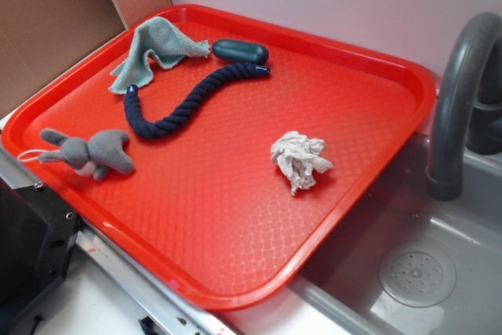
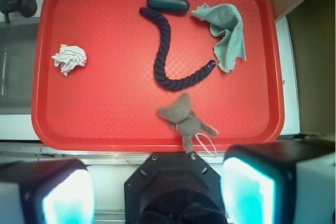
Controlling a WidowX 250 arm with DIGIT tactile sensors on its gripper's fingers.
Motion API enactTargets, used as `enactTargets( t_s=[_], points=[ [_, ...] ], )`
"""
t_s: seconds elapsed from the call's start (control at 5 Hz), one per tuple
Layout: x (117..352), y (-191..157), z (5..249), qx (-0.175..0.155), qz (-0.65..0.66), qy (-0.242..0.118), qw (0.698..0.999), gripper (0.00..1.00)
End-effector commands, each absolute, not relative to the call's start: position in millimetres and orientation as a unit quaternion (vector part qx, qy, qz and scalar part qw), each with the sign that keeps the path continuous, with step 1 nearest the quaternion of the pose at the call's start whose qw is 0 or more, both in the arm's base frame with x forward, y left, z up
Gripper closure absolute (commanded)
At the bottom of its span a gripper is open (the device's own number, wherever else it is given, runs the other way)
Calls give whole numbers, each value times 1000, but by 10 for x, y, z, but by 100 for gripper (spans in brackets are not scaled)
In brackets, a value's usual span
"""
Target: Grab the white paper.
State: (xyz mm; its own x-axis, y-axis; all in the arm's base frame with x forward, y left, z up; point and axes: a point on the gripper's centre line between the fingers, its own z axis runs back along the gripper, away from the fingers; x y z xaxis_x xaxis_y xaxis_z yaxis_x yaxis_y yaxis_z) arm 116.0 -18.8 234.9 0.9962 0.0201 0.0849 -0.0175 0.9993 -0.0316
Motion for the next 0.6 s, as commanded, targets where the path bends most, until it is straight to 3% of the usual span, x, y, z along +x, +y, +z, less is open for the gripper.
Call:
enactTargets(
  t_s=[0.0, 0.2, 0.4],
  points=[
    [1160, -188, 2349, -15, 9, -43, 999, 0],
    [1291, -245, 2304, 1, -44, -68, 997, 0],
    [1484, -383, 2210, -5, -140, -79, 987, 0]
  ],
)
